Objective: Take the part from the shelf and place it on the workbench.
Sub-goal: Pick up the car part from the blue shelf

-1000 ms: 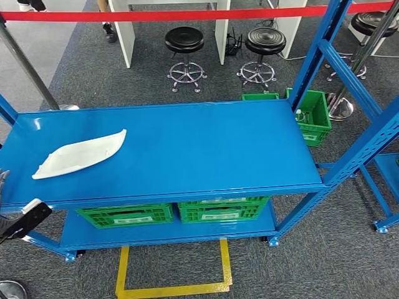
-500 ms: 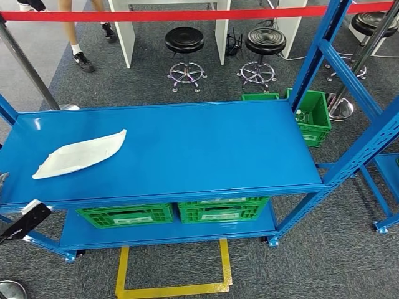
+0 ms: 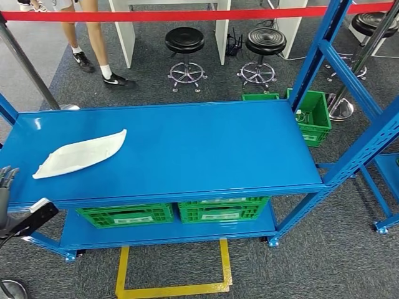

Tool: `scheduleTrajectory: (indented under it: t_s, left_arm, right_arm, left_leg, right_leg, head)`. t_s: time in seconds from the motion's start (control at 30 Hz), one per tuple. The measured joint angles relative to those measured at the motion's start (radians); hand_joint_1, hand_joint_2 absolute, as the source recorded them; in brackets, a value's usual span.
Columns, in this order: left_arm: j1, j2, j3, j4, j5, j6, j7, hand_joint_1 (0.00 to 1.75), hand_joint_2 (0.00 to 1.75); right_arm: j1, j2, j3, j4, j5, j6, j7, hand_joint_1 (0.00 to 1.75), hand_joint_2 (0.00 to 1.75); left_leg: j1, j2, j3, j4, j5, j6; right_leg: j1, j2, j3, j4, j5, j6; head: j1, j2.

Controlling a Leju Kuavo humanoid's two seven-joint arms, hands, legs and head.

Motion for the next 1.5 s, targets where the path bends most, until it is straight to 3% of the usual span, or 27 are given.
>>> scheduleTrajectory:
  t_s: [0.03, 0.17, 0.53, 1.5]
  left_arm:
    - [-0.015, -0.001, -0.017, 0.003, -0.011, -0.011, 0.003, 0.00, 1.75]
    - [-0.092, -0.008, -0.103, 0.032, -0.035, -0.050, 0.029, 0.00, 0.00]
    - [-0.176, 0.015, -0.204, 0.094, -0.043, -0.089, 0.060, 0.00, 0.00]
    - [-0.205, 0.022, -0.245, 0.150, -0.071, -0.091, 0.080, 0.00, 0.00]
  right_arm:
    - [-0.001, 0.000, 0.003, 0.000, 0.000, 0.000, 0.001, 0.00, 1.75]
    - [-0.007, 0.000, 0.016, 0.000, 0.000, 0.000, 0.010, 0.00, 1.75]
    - [-0.008, 0.000, 0.038, 0.002, -0.001, 0.011, 0.014, 0.00, 1.75]
    - [-0.007, -0.001, 0.052, 0.005, -0.002, 0.008, 0.016, 0.00, 1.75]
  left_leg:
    - [0.000, 0.000, 0.000, 0.000, 0.000, 0.000]
    - [0.000, -0.001, 0.000, 0.000, 0.001, -0.001]
    - [0.000, 0.000, 0.001, 0.000, 0.002, -0.002]
    - [0.001, 0.000, 0.001, 0.000, 0.002, -0.002]
  right_leg:
    - [0.000, 0.000, 0.000, 0.000, 0.000, 0.000]
    - [0.000, -0.001, 0.001, 0.000, 0.002, 0.000]
    - [0.000, 0.000, 0.000, 0.000, 0.002, -0.001]
    - [0.001, 0.000, 0.000, 0.000, 0.002, -0.001]
  head:
    - [0.000, 0.000]
    - [0.000, 0.000]
    - [0.000, 0.000]
    - [0.000, 0.000]
